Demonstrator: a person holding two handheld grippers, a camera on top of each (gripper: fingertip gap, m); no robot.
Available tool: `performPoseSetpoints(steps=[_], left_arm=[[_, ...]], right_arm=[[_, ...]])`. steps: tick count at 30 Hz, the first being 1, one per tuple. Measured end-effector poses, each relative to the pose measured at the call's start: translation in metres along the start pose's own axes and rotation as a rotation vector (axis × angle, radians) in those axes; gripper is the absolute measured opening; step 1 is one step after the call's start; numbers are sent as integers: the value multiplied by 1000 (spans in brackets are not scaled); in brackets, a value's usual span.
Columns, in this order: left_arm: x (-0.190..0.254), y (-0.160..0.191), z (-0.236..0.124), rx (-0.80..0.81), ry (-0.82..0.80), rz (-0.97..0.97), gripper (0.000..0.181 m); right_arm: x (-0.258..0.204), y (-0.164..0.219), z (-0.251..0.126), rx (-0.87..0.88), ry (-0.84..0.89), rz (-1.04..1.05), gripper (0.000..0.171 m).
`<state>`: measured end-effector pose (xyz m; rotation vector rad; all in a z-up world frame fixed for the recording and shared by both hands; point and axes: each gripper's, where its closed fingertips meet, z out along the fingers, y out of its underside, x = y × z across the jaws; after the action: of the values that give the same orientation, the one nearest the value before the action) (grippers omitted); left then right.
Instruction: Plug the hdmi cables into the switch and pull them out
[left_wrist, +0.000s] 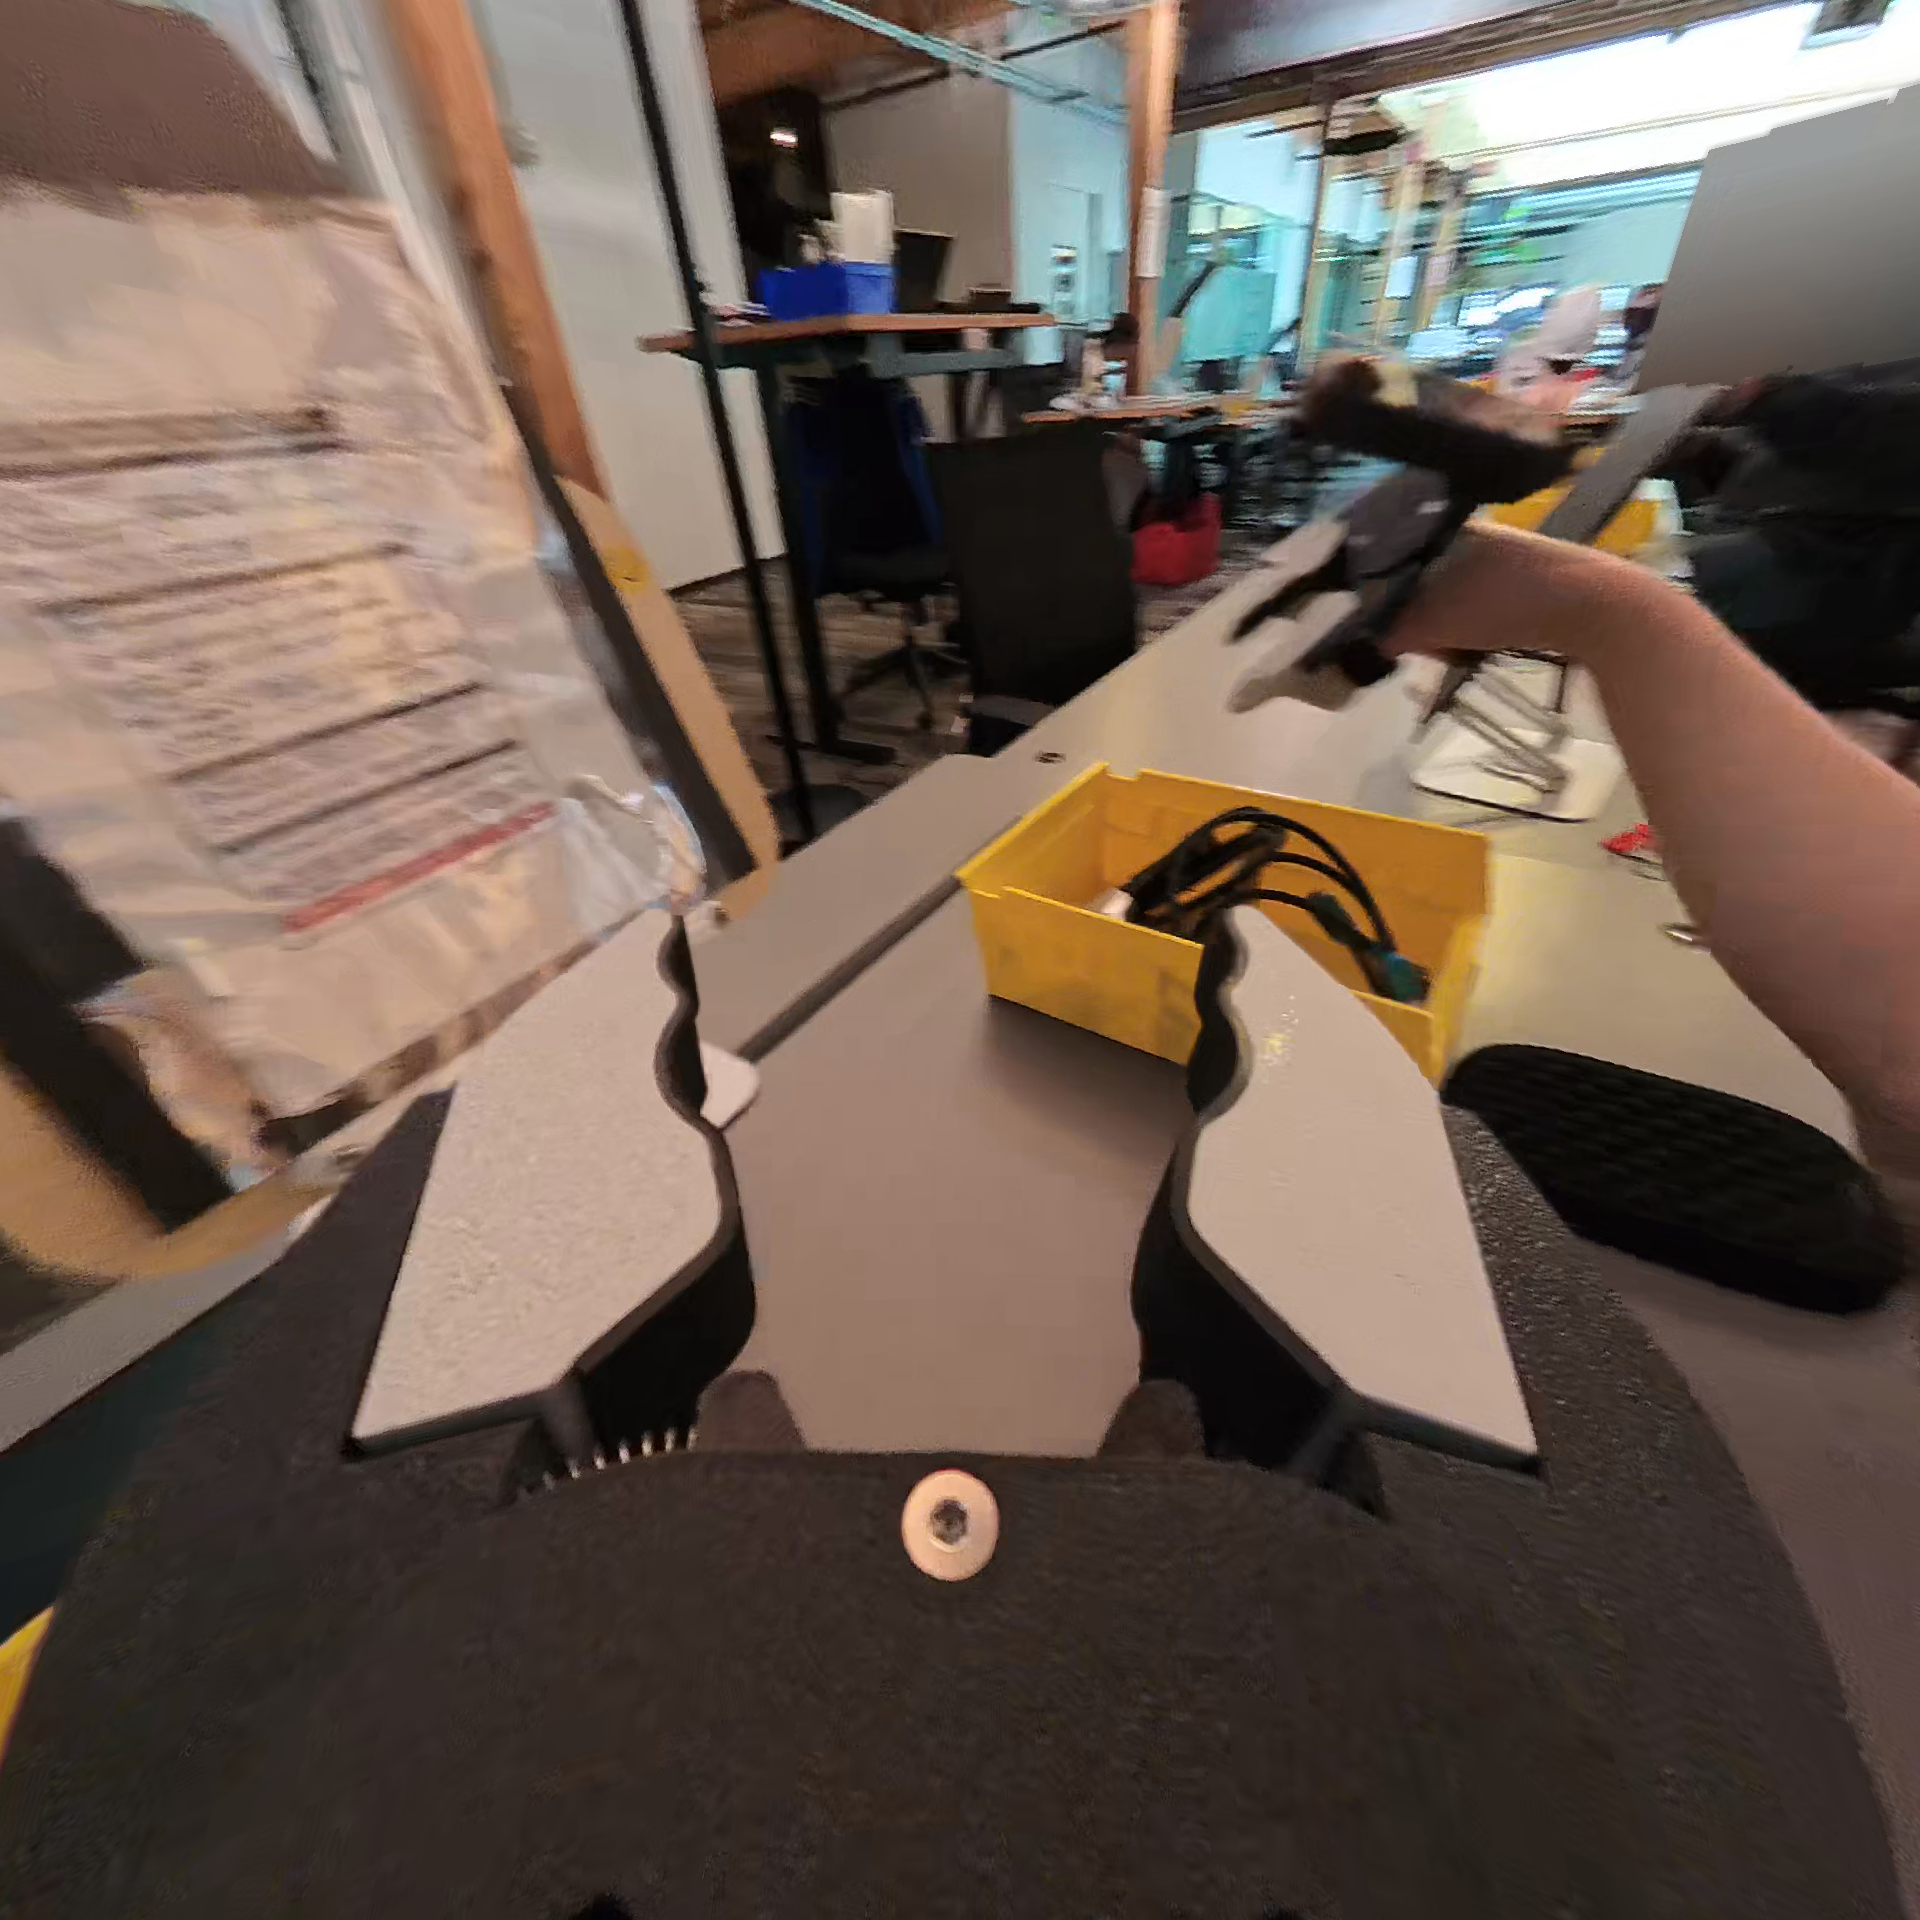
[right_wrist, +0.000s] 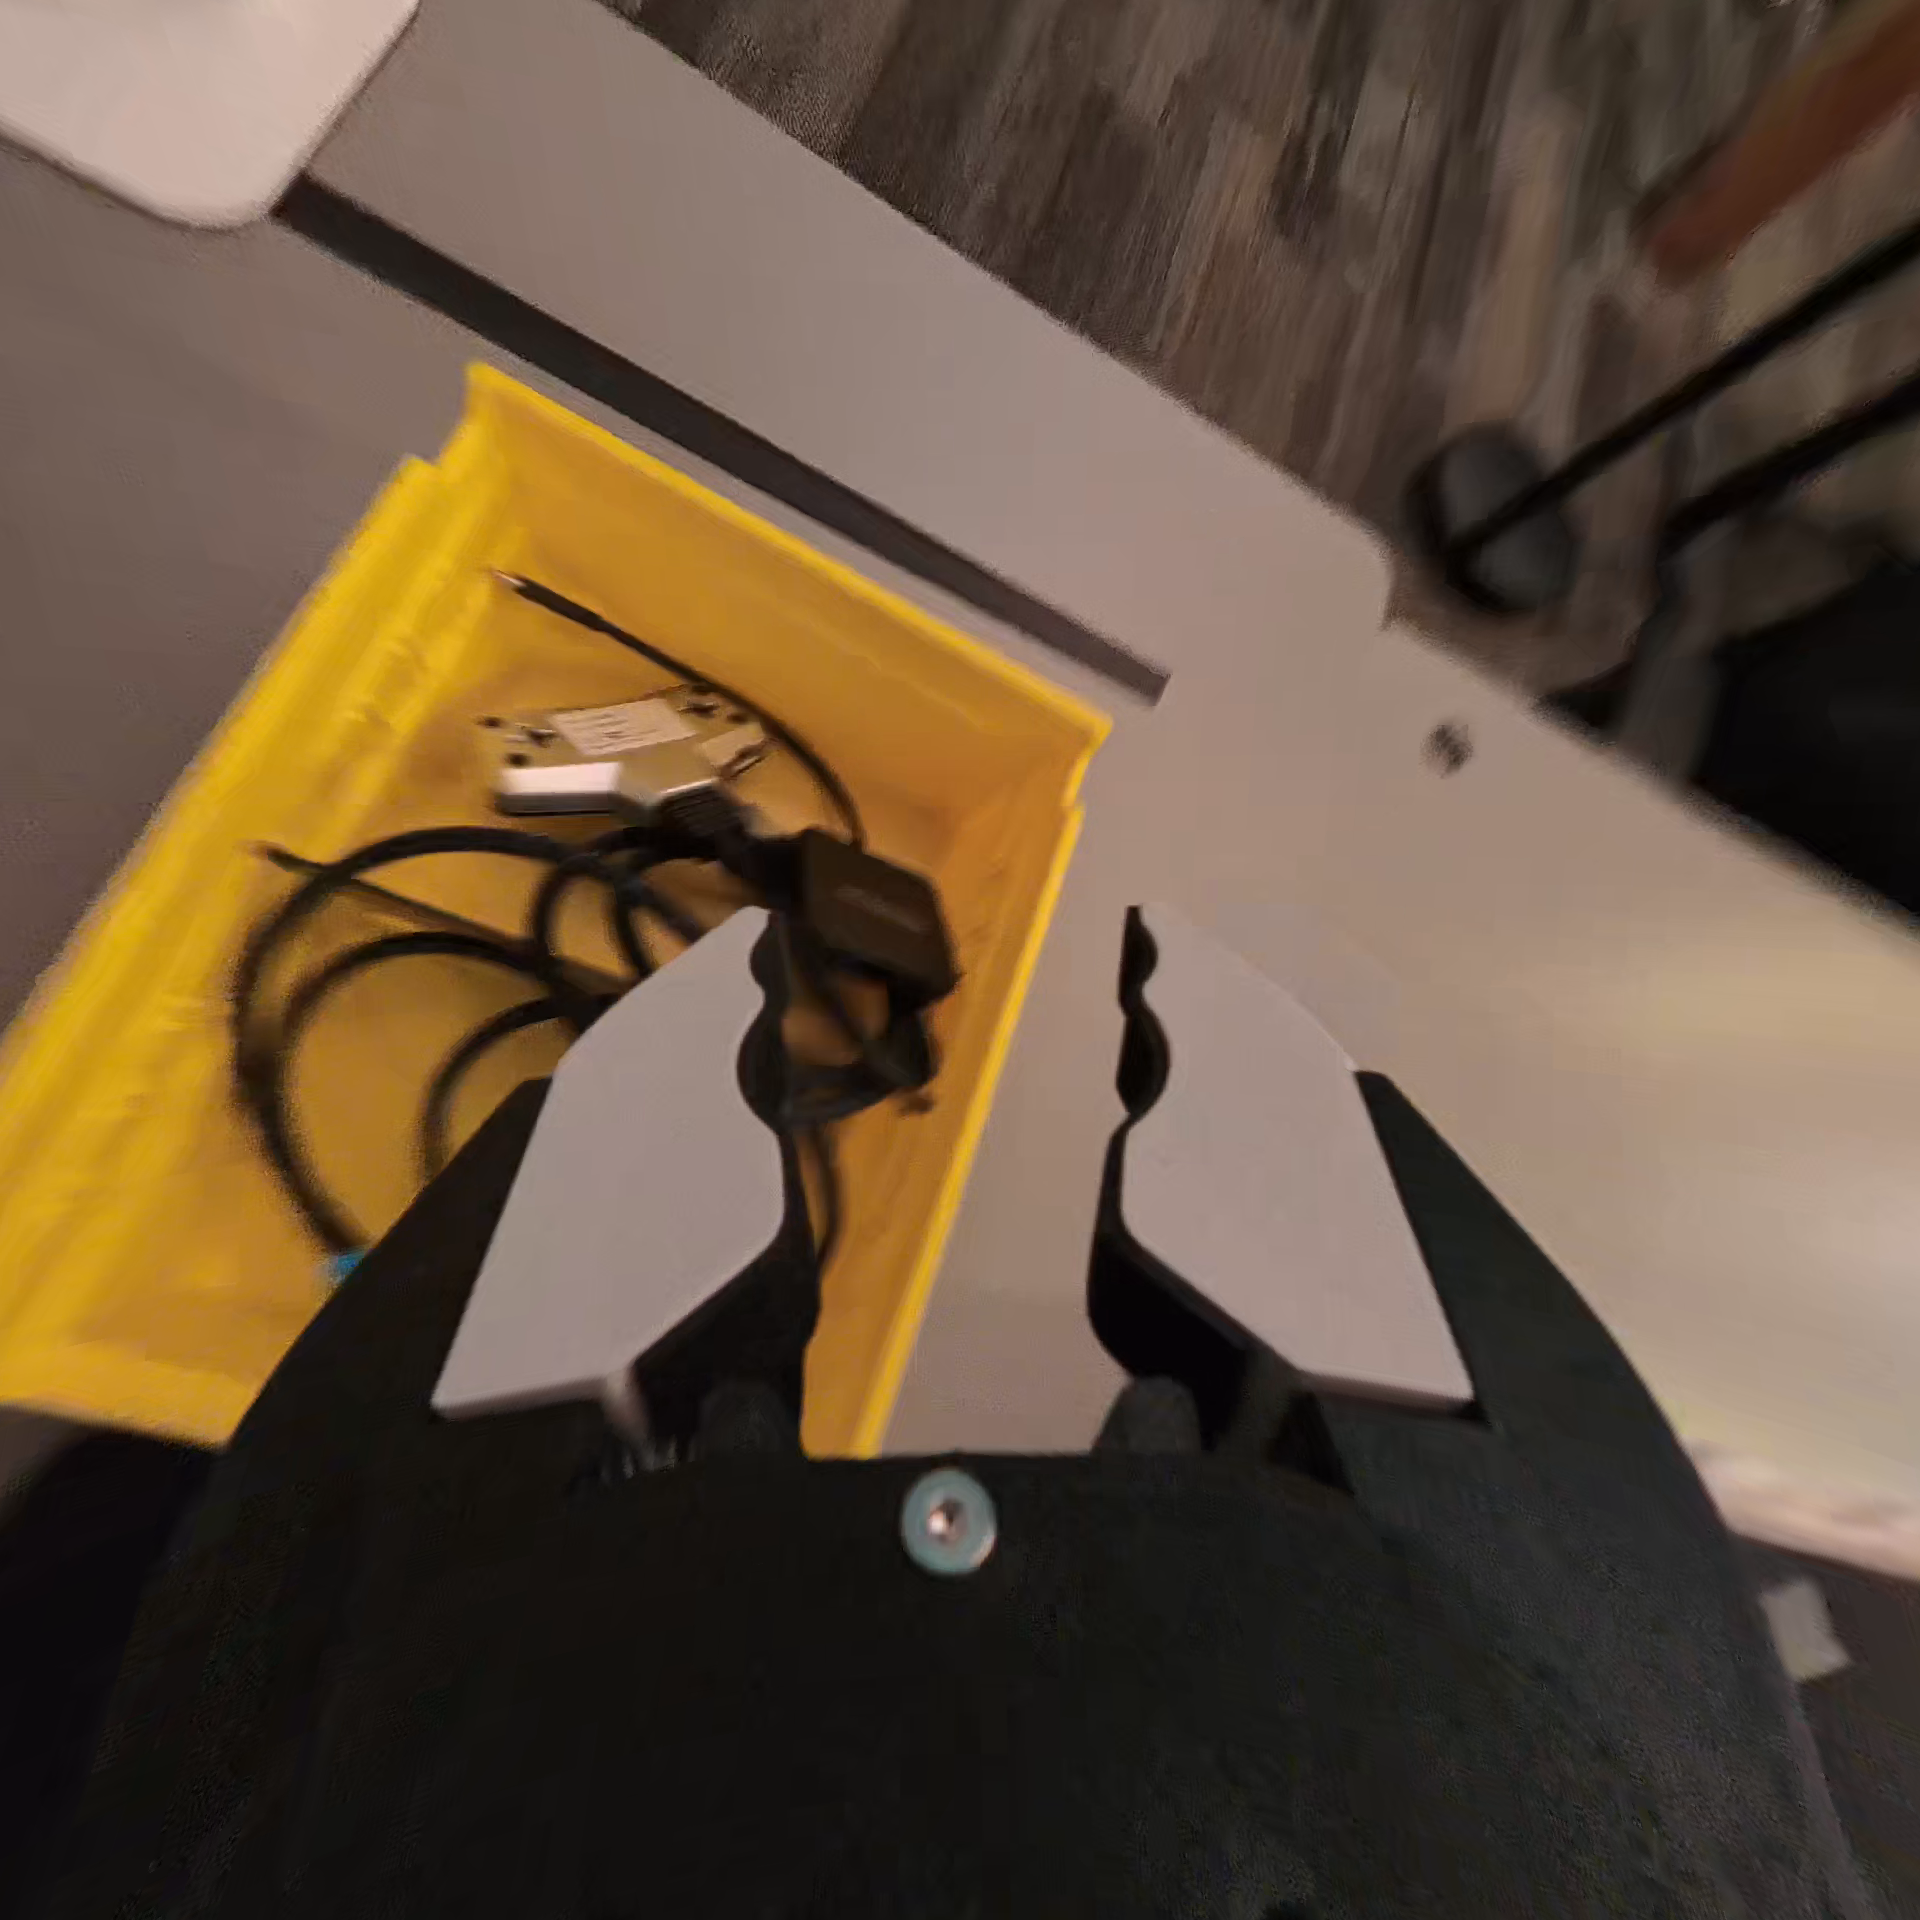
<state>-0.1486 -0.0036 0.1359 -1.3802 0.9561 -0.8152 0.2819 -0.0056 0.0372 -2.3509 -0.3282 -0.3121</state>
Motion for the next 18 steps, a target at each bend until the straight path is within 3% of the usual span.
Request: performPoseSetpoints(steps=[2, 4, 5, 7, 10, 13, 15, 18], left_arm=[[-9, -5, -14, 3, -79, -4, 89], [-16, -5, -29, -18, -124, -30, 89], [-20, -5, -36, -29, -148, -45, 89], [-33, -9, -50, -37, -243, -61, 82], [-60, -22, -74, -85, -469, 40, 76], [-99, -8, -111, -320, -705, 25, 80], [-121, 10, -137, -476, -783, -48, 88], [-152, 55, -185, -715, -872, -106, 85]], right_arm=[[-19, 31, -13, -79, -109, 238, 70], [-33, 62, -13, -117, -138, 353, 67], [-35, 73, -8, -130, -143, 328, 58], [-13, 99, -2, -260, -46, 306, 60], [-7, 100, 10, -211, -118, 385, 54], [-11, 114, 21, -268, -193, 449, 54], [-14, 126, 29, -318, -214, 427, 54], [-20, 140, 38, -390, -241, 412, 50]])
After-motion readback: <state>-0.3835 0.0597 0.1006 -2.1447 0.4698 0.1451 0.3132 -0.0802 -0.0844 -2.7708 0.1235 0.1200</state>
